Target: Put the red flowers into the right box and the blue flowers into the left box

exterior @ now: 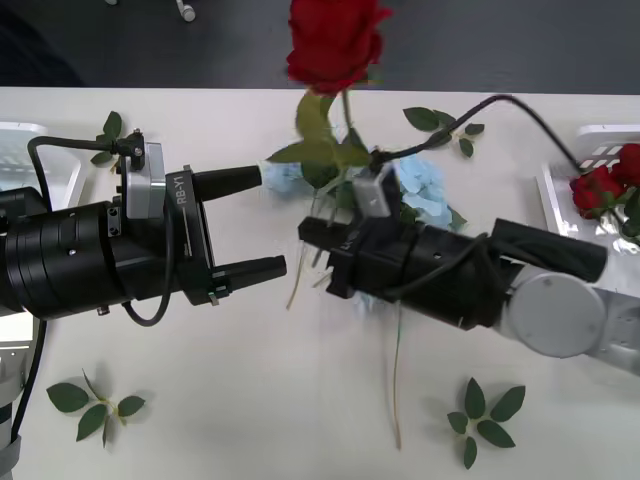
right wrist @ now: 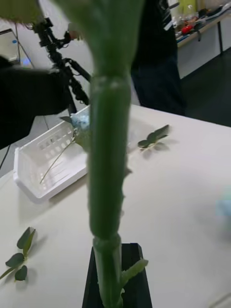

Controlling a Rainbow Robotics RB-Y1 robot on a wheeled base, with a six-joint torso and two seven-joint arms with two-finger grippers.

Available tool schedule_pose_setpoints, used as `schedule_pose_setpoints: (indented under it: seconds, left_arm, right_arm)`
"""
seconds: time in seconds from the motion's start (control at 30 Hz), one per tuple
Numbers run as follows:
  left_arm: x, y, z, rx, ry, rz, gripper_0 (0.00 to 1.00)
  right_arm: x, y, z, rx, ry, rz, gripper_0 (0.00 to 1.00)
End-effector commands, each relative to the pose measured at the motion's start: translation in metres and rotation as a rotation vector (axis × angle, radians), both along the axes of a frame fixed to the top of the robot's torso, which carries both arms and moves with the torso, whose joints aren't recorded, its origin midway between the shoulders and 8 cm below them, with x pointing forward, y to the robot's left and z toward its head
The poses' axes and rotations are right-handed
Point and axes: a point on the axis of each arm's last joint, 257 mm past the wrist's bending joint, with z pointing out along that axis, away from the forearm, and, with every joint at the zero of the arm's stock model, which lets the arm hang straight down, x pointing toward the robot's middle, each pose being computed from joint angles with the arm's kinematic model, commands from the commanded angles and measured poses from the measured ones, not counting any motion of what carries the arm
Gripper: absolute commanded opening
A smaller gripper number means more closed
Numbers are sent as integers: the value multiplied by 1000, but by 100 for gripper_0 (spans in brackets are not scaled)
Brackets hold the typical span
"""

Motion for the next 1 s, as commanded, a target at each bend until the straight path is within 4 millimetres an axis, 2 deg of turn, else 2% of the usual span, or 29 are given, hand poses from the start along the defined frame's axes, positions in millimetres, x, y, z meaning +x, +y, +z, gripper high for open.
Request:
schedule_pose_setpoints:
  seconds: [0.03, 0.2, 0.33, 0.4, 0.47, 0.53, 0.57, 0.63, 0.67, 0.7, 0.73, 0.8, 0.87, 1.0]
  left_arm:
    - [-9, -5, 11, 10, -64, -20, 100]
    - [-3, -7, 10, -28, -41, -2, 100]
    - [8, -7, 18, -59, -49, 43, 100]
    - [17, -9, 16, -53, -52, 78, 100]
    - [24, -11, 14, -45, -55, 104, 100]
    - [34, -14, 11, -25, -68, 141, 100]
    - [37, -15, 10, -17, -72, 152, 100]
    - [47, -18, 5, -5, -28, 183, 100]
    - [50, -18, 4, -2, -13, 192, 100]
    - [57, -17, 0, 6, 22, 220, 100]
    - [60, -18, -2, 12, 36, 229, 100]
    - [70, -18, -6, 22, 94, 263, 100]
    - [75, -18, -9, 26, 131, 283, 100]
    - [91, -15, -17, 28, 255, 354, 100]
  right_arm:
    - [0, -32, 47, 70, 13, -44, 0]
    - [5, -76, 64, 136, 75, -135, 0]
    - [11, -120, 80, 166, 102, -204, 0]
    - [14, -146, 87, 176, 122, -235, 0]
    - [14, -162, 89, 182, 138, -254, 0]
    - [16, -192, 89, 175, 158, -294, 0]
    - [17, -199, 89, 177, 167, -304, 0]
    - [20, -228, 87, 166, 183, -346, 0]
    - [22, -236, 86, 163, 188, -357, 0]
    - [25, -255, 84, 155, 198, -383, 0]
    - [26, -261, 83, 147, 202, -392, 0]
    - [33, -290, 75, 130, 216, -439, 0]
    - [38, -308, 69, 124, 230, -468, 0]
    - [53, -362, 46, 108, 273, -569, 0]
